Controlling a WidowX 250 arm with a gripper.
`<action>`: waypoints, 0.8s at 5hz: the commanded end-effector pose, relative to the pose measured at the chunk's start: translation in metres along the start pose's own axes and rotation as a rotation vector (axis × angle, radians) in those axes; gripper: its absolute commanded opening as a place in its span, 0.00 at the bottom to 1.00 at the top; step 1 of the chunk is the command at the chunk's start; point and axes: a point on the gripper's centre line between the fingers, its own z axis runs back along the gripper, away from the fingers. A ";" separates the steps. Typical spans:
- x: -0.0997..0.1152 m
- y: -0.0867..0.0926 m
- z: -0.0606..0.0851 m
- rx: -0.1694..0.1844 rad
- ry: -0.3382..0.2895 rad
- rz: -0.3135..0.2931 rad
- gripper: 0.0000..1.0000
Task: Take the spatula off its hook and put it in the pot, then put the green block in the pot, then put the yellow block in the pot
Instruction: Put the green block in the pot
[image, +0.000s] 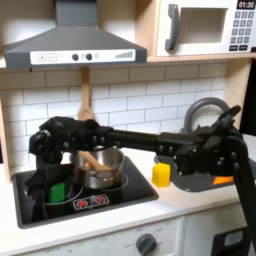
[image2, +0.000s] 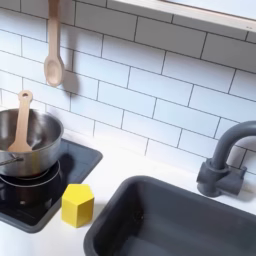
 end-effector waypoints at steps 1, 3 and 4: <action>0.010 -0.007 0.000 -0.014 -0.005 -0.002 1.00; 0.009 -0.007 0.000 -0.009 -0.003 0.025 0.00; 0.011 -0.007 0.010 -0.023 -0.019 0.026 0.00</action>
